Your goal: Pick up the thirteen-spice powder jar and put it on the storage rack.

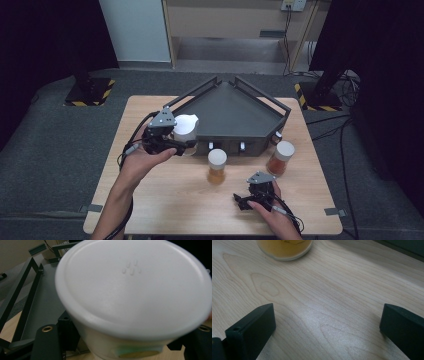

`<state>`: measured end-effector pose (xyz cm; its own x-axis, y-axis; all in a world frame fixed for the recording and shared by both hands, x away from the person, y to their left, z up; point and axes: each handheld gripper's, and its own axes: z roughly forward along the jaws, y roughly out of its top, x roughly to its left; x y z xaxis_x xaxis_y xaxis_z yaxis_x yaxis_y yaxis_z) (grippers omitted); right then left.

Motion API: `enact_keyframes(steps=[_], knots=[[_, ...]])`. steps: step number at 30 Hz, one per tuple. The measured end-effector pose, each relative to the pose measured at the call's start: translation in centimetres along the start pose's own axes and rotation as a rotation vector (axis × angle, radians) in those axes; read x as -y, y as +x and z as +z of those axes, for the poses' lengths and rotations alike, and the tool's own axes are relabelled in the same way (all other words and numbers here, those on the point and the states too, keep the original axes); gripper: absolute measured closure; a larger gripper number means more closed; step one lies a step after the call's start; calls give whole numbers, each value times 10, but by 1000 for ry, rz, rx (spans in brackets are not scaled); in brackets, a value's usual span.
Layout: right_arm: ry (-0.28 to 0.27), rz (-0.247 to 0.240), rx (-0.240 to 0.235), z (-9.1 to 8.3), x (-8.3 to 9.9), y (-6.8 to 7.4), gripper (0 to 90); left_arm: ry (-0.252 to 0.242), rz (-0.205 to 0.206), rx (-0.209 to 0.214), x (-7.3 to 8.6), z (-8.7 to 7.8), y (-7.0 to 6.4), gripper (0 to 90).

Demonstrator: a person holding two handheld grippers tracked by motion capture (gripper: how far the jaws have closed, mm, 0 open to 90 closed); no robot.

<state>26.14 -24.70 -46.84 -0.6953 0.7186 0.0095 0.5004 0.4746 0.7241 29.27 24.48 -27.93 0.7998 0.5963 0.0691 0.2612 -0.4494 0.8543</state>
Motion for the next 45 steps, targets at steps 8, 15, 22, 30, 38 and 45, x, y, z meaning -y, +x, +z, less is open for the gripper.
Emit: enact_keyframes(steps=[8, 15, 22, 30, 38, 45], knots=[[0, 1, 0, 0, 0, 0, 4, 1, 19, 1, -10, 6, 3, 293], [0, -1, -1, 0, 0, 0, 4, 15, 42, 2, -23, 13, 8, 293], [1, 1, -4, 0, 0, -1, 4, 12, 43, 3, -31, 22, 18, 293], [1, 2, -4, 0, 0, -1, 4, 15, 49, 7, -38, 35, 28, 293], [0, -1, -3, 0, 0, -1, 4, 21, 37, -5, -39, 47, 39, 293], [0, -2, -3, 0, 0, -1, 4, 22, 37, -17, -40, 57, 50, 293]])
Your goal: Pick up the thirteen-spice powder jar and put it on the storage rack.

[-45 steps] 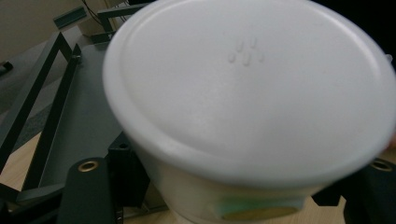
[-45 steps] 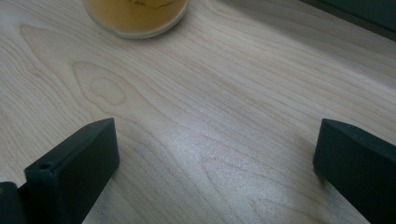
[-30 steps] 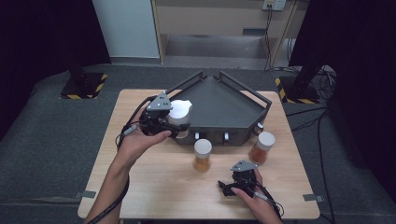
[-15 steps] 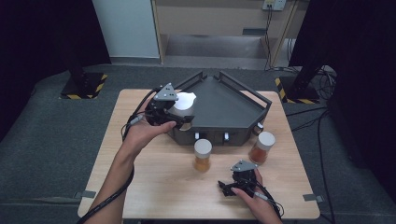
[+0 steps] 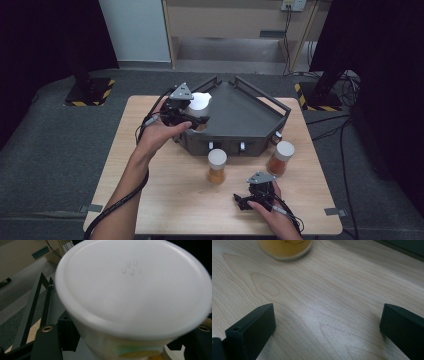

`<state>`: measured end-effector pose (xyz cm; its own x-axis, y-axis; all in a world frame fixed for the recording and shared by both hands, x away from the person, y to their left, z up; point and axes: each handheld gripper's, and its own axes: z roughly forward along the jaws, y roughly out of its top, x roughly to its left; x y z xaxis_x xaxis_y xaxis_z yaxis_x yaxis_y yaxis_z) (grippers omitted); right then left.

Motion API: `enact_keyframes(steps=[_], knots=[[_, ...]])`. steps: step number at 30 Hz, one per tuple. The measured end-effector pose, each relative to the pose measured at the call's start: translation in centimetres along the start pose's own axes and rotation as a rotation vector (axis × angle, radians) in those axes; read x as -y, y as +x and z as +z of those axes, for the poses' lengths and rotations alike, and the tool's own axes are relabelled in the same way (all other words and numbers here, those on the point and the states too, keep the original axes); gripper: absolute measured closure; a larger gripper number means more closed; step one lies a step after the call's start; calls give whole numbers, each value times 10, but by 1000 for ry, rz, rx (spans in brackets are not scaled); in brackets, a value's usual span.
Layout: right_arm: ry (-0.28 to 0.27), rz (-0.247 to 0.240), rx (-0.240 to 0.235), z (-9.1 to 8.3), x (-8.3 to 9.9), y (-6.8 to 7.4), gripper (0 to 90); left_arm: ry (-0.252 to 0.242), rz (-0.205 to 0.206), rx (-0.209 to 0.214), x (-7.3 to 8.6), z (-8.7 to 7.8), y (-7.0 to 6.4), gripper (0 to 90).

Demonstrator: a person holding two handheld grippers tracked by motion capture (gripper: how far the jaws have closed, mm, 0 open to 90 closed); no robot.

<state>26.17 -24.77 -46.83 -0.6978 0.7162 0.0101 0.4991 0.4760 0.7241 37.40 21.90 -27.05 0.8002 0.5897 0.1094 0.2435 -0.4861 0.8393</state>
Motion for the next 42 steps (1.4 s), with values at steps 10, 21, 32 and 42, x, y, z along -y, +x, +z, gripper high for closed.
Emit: enact_keyframes(steps=[10, 21, 32, 42], knots=[[-1, -4, 1, 0, 0, 0, 4, -18, -12, 3, 3, 15, 10, 292], [-2, -4, 1, 0, 0, 0, 4, 7, -19, 7, 7, 25, 20, 292], [0, -1, 0, 0, 0, 0, 4, 17, -41, -1, 17, 30, 26, 293], [0, -1, 0, 0, 0, 0, 4, 33, -46, 0, 18, 37, 26, 292]])
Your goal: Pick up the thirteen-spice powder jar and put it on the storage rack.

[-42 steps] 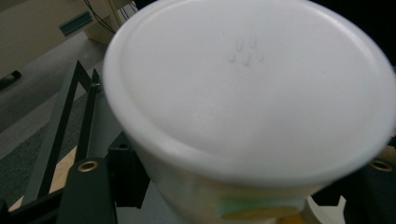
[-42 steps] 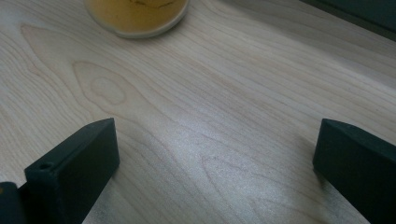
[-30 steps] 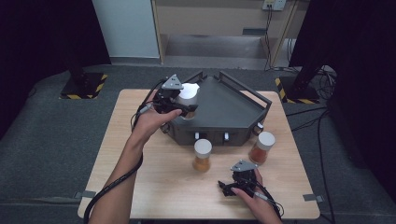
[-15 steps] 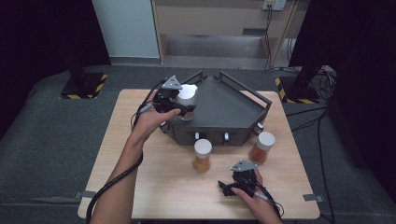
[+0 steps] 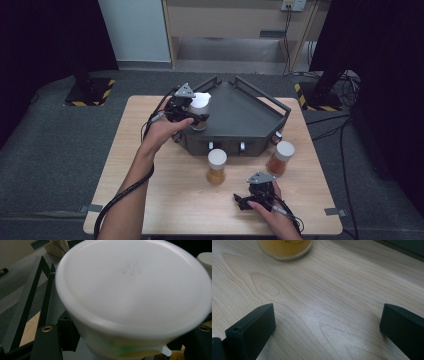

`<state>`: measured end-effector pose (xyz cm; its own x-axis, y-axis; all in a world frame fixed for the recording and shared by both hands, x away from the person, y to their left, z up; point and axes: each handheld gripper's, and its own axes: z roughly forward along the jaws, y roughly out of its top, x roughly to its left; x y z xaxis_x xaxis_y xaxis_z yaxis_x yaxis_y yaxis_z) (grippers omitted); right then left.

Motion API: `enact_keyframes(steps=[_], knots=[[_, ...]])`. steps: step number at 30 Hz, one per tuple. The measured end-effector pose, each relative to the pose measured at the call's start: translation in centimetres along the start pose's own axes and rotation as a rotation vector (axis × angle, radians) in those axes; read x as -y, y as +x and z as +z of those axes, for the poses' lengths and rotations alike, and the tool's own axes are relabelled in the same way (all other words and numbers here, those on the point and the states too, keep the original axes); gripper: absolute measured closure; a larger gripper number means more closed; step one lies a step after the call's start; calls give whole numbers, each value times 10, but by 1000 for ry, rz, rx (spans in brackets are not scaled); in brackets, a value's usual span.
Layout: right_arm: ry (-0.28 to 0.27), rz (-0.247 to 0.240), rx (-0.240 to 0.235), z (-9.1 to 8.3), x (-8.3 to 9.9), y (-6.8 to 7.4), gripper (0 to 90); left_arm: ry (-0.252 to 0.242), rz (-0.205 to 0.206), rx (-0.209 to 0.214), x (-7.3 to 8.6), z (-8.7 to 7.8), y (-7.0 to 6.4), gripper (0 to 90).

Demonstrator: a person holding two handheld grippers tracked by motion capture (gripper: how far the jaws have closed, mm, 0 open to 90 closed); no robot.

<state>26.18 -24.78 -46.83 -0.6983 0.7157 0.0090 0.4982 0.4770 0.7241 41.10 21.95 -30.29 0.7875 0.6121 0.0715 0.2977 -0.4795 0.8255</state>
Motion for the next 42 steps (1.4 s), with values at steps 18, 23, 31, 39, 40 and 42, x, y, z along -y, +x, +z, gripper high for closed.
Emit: enact_keyframes(steps=[18, 23, 31, 39, 40, 42], knots=[[-1, -1, -1, 0, 0, 0, 4, -15, -22, -1, 11, 8, 4, 292], [-1, -2, -2, 0, 0, 0, 4, -21, -38, 2, 12, 9, 7, 292], [-1, 0, -2, 0, 0, 0, 4, -24, -63, 3, 14, 11, 10, 286], [-1, -1, -3, 0, 0, 0, 4, -11, -67, 3, 12, 13, 10, 248], [-1, 0, -2, 0, 0, 0, 4, -8, -70, 3, 12, 14, 10, 225], [-1, -1, -2, 0, 0, 0, 4, 0, -70, 0, 12, 14, 8, 174]])
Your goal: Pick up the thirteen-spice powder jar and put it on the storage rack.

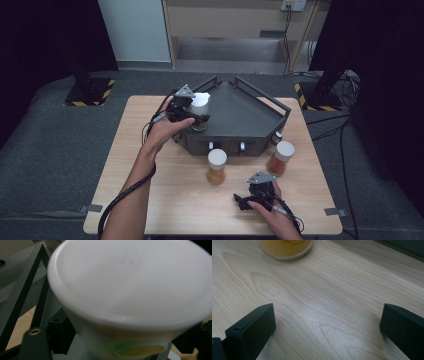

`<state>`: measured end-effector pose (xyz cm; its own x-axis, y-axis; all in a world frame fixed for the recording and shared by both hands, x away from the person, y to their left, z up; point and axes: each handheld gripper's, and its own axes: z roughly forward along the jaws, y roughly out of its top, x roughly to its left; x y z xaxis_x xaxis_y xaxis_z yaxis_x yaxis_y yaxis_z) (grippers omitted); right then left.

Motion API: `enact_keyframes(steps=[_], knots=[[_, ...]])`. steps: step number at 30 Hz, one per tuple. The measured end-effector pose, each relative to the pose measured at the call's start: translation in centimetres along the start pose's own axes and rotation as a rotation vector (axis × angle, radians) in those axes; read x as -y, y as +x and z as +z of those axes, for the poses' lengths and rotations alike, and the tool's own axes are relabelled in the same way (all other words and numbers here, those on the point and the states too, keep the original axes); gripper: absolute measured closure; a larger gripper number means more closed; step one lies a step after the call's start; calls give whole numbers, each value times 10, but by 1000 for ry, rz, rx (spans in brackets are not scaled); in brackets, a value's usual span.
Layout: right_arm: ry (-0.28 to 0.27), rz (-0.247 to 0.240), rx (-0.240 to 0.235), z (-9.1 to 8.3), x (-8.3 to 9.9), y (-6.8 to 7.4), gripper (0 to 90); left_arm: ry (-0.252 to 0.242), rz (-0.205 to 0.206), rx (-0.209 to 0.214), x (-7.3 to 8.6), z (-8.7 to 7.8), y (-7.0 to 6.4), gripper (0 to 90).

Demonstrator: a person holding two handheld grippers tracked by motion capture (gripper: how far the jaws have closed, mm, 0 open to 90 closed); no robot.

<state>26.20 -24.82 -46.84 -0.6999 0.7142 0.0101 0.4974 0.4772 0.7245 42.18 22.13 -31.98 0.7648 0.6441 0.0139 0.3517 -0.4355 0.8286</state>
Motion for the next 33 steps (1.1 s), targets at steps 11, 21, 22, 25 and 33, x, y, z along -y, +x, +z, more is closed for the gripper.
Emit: enact_keyframes(steps=[11, 21, 22, 25, 33], knots=[[-1, -1, 0, 0, 0, 0, 4, 4, 17, -53, 1, -13, -16, 46], [0, -3, 1, 0, 0, 0, 4, -19, 9, -95, 11, -33, -28, 29], [0, -2, 1, 0, 0, 0, 4, -21, 12, -102, 12, -35, -30, 29], [0, -1, 0, 0, 0, 0, 4, -28, 7, -107, 17, -40, -33, 29], [0, -1, 0, 0, 0, 0, 4, -35, 11, -115, 23, -52, -42, 28]])
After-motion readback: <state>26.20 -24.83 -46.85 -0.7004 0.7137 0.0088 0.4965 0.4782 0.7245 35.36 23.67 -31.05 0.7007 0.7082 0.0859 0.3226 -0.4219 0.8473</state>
